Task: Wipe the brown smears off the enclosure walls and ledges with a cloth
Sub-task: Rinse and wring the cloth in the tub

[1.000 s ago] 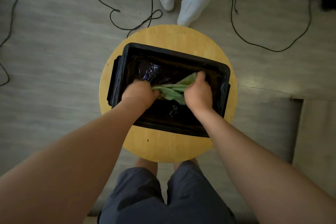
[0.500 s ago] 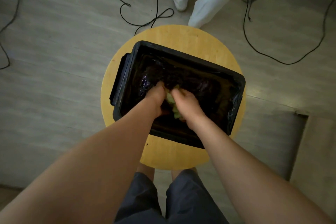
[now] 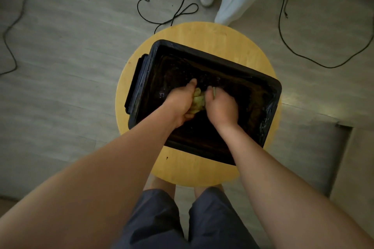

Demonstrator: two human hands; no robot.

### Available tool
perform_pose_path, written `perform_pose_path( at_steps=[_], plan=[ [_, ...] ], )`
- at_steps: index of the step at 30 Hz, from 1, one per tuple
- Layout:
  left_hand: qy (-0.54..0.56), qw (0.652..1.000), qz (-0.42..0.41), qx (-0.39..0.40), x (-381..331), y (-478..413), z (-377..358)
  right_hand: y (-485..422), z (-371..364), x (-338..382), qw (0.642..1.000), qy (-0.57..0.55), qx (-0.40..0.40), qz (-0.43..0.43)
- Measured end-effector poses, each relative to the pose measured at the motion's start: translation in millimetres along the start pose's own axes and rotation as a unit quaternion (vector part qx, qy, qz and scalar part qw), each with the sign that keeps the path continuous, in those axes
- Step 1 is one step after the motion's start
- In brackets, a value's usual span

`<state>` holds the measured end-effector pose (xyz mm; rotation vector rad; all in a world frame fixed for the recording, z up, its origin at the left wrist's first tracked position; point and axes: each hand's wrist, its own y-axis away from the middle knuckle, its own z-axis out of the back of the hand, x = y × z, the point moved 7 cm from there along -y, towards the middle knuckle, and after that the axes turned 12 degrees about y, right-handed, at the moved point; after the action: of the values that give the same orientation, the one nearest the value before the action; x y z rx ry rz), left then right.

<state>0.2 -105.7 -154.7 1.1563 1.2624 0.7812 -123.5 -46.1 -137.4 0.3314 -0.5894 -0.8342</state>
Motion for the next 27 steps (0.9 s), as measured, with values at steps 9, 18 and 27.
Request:
perform_pose_path(
  at_steps=[9,18,27],
  plan=[
    [-0.108,0.99,-0.053,-0.074,12.3,-9.3,31.8,5.8,-11.1,-24.0,0.976,0.034,0.102,-0.192],
    [0.105,0.992,0.073,-0.013,14.0,7.0,0.8,47.0,6.2,28.1,0.961,-0.231,0.154,-0.002],
    [0.093,0.995,0.03,0.014,4.8,13.0,-6.4,33.2,8.4,38.2,0.995,-0.076,-0.028,0.062]
  ],
)
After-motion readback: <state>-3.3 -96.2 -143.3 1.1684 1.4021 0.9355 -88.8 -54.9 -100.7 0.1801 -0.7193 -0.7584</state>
